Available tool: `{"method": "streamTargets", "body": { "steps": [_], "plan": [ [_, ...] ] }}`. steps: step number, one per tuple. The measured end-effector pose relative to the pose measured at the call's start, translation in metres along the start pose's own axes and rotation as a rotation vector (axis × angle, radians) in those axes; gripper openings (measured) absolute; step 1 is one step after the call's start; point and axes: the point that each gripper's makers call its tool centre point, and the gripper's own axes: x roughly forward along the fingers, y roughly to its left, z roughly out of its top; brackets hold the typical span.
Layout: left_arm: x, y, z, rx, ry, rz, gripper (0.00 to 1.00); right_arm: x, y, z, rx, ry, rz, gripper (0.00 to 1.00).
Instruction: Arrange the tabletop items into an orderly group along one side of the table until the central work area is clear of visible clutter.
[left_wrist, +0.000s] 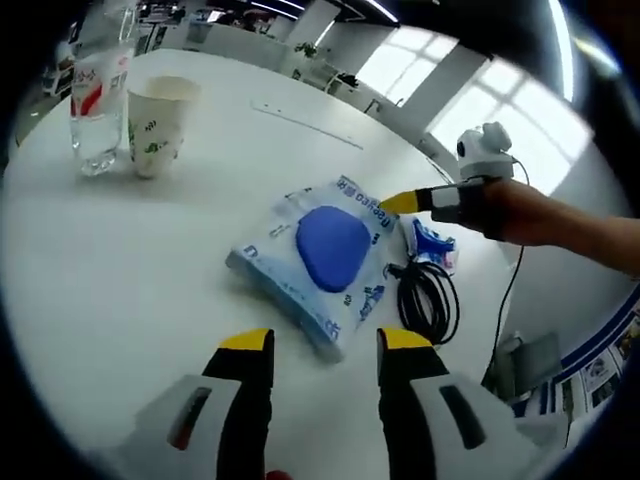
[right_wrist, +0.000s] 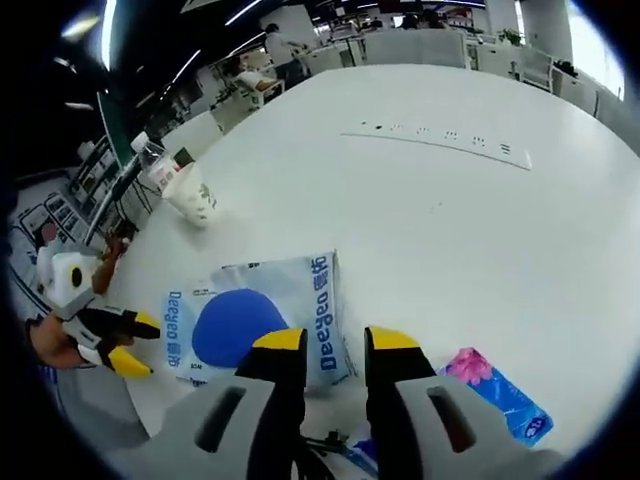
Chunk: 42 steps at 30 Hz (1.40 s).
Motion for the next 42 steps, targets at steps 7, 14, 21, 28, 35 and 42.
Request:
{"method": "streamTargets", "body": {
  "steps": [7,14,21,28,35,42],
  "plan": [
    [0.009,-0.002,-0.003,0.005,0.007,0.007,0.36,0.007,0.004,-0.008,-0.022,0.03,0.015,0.19],
    [0.013,0.004,0.001,0.019,-0.015,0.06,0.13,0.005,-0.005,-0.013,-0.058,0.046,0.014,0.04],
    [0.009,0.011,0.009,0.013,-0.031,0.07,0.0,0.004,-0.001,-0.019,-0.053,0.036,0.032,0.0],
    [0.004,0.015,0.022,0.017,-0.053,0.067,0.0,-0.002,0.0,-0.023,-0.043,0.024,0.033,0.0],
    [0.005,0.017,0.037,0.042,-0.061,0.059,0.0,-0.01,0.0,-0.021,-0.021,-0.005,0.027,0.0],
    [0.004,0.026,0.06,0.052,-0.086,0.064,0.0,-0.013,0.0,-0.02,0.01,-0.029,0.018,0.0]
  ]
}}
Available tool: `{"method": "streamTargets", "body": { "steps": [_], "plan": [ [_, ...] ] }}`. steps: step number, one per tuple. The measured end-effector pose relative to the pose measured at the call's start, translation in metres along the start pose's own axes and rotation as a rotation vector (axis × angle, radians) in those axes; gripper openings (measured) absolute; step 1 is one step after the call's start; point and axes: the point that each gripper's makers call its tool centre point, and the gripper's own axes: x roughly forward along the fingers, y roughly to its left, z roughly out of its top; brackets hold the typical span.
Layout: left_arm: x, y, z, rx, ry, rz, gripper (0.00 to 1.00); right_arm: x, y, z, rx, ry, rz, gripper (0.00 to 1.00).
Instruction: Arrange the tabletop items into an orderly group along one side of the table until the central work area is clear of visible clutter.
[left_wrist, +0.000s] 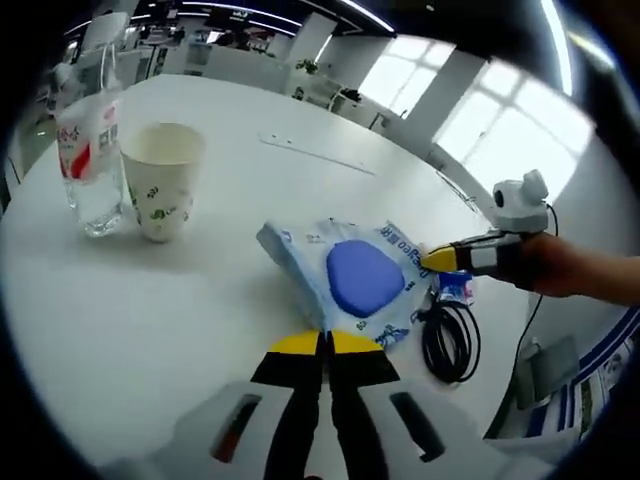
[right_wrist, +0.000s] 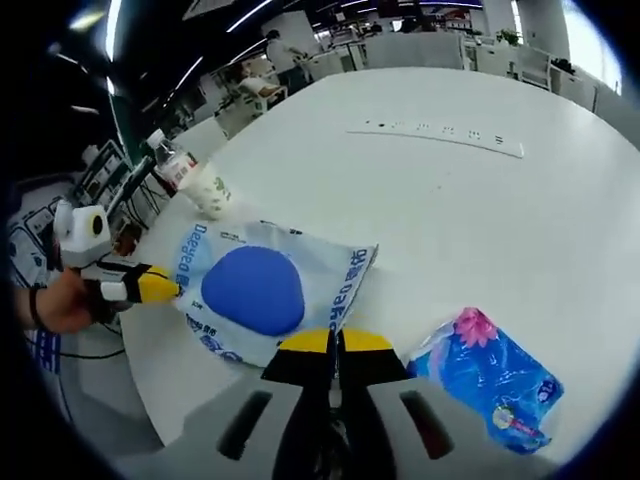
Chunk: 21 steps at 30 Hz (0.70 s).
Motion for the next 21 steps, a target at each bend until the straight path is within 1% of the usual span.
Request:
{"method": "streamTargets", "body": {
  "steps": [7,14,16,18,21],
  "plan": [
    [0.005,0.019,0.023,-0.009,-0.024,0.017,0.0,-0.002,0.01,-0.001,0.024,-0.018,0.004,0.0],
    [0.013,0.042,0.034,-0.065,-0.046,0.066,0.0,0.008,0.023,0.003,0.015,-0.028,0.005,0.0],
    [0.015,0.045,0.038,-0.071,-0.056,0.061,0.0,0.011,0.023,0.006,0.013,-0.032,0.0,0.0],
    [0.017,0.051,0.04,-0.071,-0.058,0.07,0.0,0.012,0.024,0.011,0.008,-0.043,-0.004,0.0],
    [0.018,0.059,0.043,-0.1,-0.071,0.085,0.0,0.015,0.023,0.023,0.013,-0.07,-0.008,0.0]
  ]
}}
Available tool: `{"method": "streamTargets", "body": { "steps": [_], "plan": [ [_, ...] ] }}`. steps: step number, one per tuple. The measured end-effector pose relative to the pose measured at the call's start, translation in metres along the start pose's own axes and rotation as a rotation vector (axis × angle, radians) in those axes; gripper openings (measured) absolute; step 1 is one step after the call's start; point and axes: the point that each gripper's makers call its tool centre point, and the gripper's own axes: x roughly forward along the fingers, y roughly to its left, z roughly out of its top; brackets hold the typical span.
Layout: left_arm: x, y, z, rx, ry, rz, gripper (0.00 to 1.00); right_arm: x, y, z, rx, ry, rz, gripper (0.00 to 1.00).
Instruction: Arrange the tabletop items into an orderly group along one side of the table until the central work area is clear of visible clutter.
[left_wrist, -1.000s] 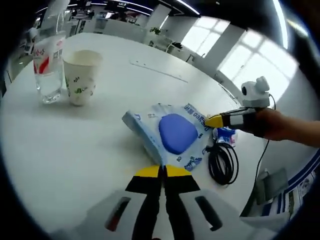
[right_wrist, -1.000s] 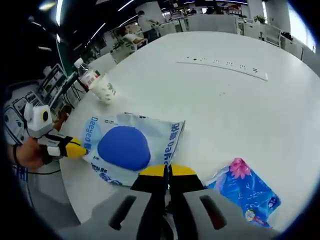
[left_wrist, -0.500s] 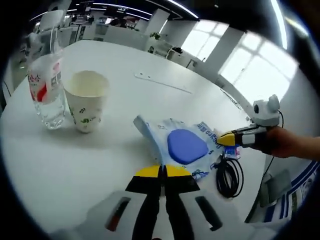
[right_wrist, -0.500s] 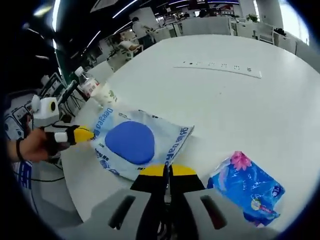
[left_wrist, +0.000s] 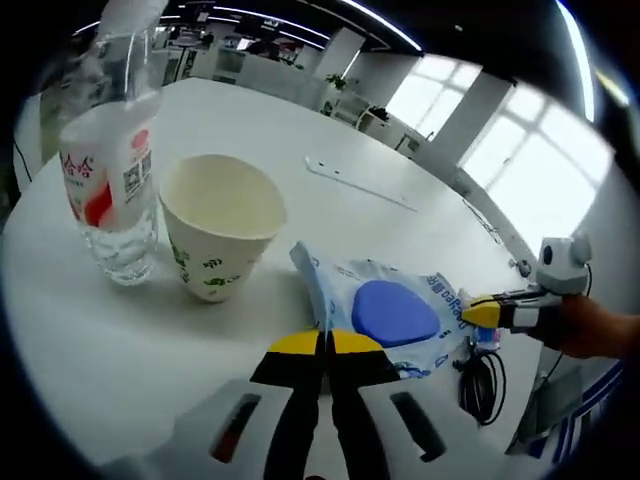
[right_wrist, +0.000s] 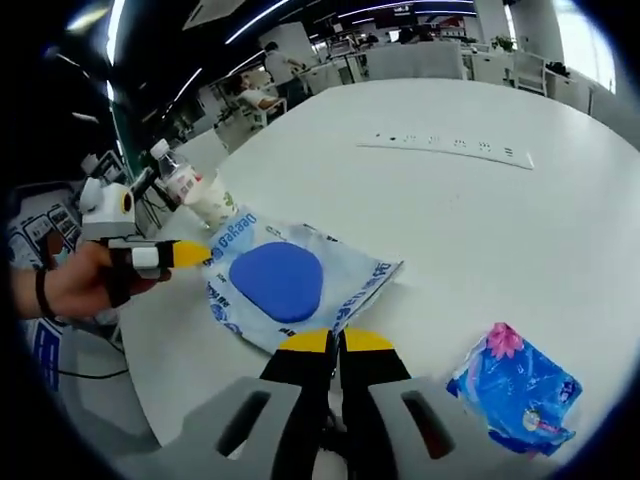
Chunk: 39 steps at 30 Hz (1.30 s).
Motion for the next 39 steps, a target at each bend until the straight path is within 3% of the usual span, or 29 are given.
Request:
{"method": "streamTargets", "body": {
  "steps": [7,14,21,26,29,33,39],
  "plan": [
    [0.003,0.007,0.008,-0.07,-0.036,0.034,0.0,0.014,-0.003,0.016,-0.003,-0.014,-0.001,0.0],
    [0.006,0.012,0.015,-0.107,-0.056,0.051,0.0,0.023,-0.007,0.023,0.059,-0.036,-0.003,0.0],
    [0.008,0.014,0.016,-0.147,-0.06,0.064,0.0,0.034,-0.008,0.018,0.07,-0.007,-0.007,0.01],
    [0.007,0.016,0.011,-0.145,-0.044,0.067,0.02,0.035,-0.009,0.01,0.083,0.006,-0.014,0.08],
    [0.007,0.015,0.008,-0.207,-0.04,0.049,0.07,0.035,-0.01,0.008,0.087,0.007,-0.018,0.09],
    [0.004,0.013,0.008,-0.165,-0.032,0.051,0.12,0.035,-0.01,0.009,0.095,-0.002,-0.012,0.1],
    [0.0,0.016,0.008,-0.199,-0.042,0.043,0.21,0.035,-0.006,0.005,0.097,-0.001,-0.002,0.12]
  ]
}}
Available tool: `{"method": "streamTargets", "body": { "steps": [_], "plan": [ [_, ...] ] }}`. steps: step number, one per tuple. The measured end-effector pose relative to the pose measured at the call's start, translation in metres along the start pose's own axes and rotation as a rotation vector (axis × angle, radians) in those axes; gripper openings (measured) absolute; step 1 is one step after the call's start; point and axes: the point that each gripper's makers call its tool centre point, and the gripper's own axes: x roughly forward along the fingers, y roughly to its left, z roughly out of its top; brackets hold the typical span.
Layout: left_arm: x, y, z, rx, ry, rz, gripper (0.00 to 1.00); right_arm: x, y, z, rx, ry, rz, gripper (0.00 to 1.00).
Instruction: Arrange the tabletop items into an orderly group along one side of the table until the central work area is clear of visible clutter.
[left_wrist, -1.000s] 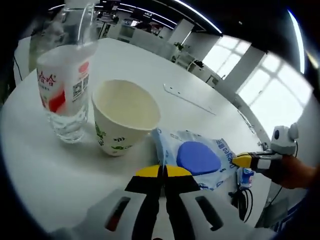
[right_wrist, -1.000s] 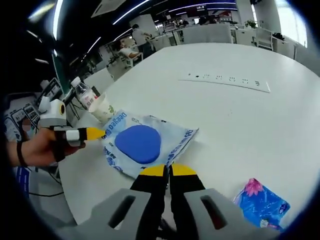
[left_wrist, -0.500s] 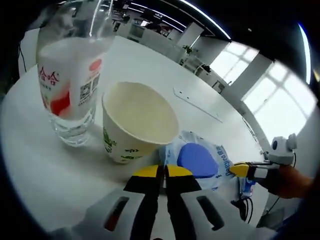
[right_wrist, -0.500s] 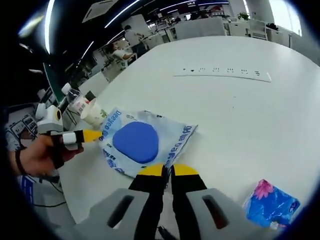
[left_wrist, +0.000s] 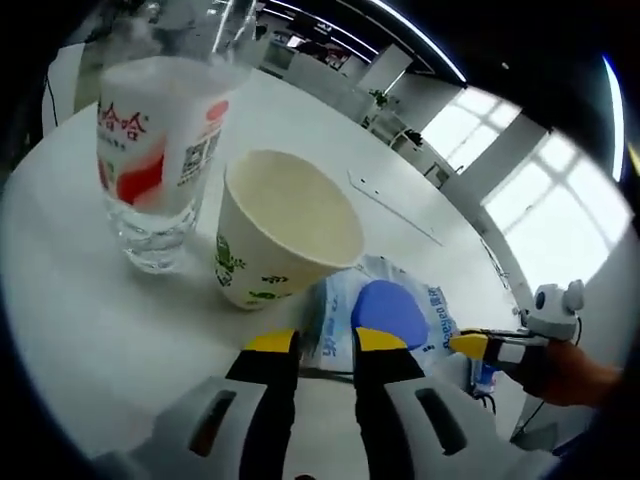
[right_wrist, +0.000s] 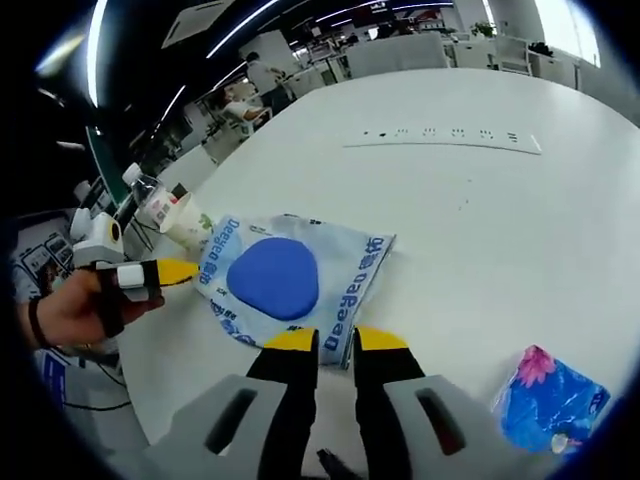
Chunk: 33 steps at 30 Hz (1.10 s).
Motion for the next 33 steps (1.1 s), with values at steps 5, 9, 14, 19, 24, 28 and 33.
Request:
{"method": "streamTargets", "body": {
  "steps": [5,9,14,19,24,28,33],
  "plan": [
    [-0.006,0.003,-0.011,0.028,0.021,0.007,0.29,-0.002,0.001,-0.004,0.005,0.002,0.001,0.12],
    [-0.012,0.006,-0.017,0.018,0.02,0.006,0.29,-0.005,0.001,-0.008,0.008,0.011,0.003,0.14],
    [-0.024,0.006,-0.023,0.036,0.02,0.0,0.29,-0.013,0.004,-0.008,0.003,0.002,0.003,0.14],
    [-0.039,0.006,-0.028,0.068,0.022,-0.008,0.3,-0.023,0.006,-0.009,-0.001,-0.009,-0.003,0.14],
    [-0.059,0.007,-0.033,0.098,0.023,-0.026,0.3,-0.035,0.01,-0.014,0.003,-0.021,-0.007,0.14],
    [-0.074,0.009,-0.037,0.126,0.024,-0.037,0.3,-0.044,0.015,-0.02,0.002,-0.027,-0.01,0.14],
    [-0.095,0.013,-0.046,0.161,0.028,-0.048,0.29,-0.056,0.024,-0.03,0.004,-0.036,-0.013,0.14]
  ]
}}
